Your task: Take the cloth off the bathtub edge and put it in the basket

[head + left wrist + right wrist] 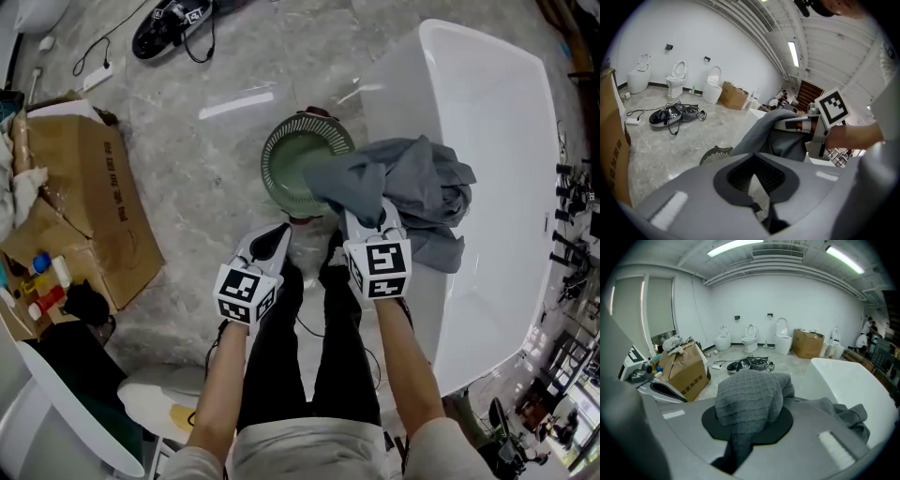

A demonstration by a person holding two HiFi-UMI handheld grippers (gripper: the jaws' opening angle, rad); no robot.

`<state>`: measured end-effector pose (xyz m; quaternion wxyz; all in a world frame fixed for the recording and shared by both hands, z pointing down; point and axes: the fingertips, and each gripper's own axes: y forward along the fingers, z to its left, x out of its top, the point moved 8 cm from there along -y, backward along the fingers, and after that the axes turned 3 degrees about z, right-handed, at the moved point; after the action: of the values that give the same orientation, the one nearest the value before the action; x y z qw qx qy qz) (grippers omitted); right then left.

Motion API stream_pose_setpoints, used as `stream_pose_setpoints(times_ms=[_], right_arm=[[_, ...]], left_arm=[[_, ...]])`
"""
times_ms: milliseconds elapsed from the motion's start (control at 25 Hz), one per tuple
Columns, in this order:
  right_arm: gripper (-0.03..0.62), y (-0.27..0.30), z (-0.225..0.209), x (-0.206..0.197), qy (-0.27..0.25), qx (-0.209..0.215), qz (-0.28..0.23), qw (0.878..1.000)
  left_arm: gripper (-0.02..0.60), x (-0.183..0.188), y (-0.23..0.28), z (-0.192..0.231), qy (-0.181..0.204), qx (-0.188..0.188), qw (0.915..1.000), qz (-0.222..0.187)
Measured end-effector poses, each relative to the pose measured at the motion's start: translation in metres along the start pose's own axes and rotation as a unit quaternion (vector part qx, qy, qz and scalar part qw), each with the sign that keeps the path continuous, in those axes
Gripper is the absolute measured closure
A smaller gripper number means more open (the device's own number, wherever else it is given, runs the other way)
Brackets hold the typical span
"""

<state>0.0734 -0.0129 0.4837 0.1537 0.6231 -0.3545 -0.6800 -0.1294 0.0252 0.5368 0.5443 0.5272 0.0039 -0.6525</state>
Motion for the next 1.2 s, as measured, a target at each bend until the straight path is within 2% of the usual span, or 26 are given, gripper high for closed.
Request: stream_pose_setpoints(times_ms=[280, 440, 880, 1200], right_arm=[[0.556, 0.024, 0.035, 0.010, -0.011, 0.036, 0.002, 0.999], [0.556, 0.043, 0.046, 0.001, -0.006, 0.051, 0.014, 0.999], [0.556, 0.116, 0.006, -0.050, 0.024, 0.073, 0.087, 0.993], [0.556, 0.191, -0.033, -0.090, 0.024, 0.104, 0.158, 0.982]], left_arm=[[0.523, -0.006, -0.014, 0.020, -0.021, 0.016, 0.9996, -0.008], [0.523, -0.015, -0.014, 0.032, -0.028, 0.023, 0.9994, -0.001], [0.524, -0.019, 0.019, 0.036, -0.051, 0.045, 0.9972, 0.031], [0.524, -0.027, 0.068, 0.047, -0.127, 0.080, 0.9876, 0.047]])
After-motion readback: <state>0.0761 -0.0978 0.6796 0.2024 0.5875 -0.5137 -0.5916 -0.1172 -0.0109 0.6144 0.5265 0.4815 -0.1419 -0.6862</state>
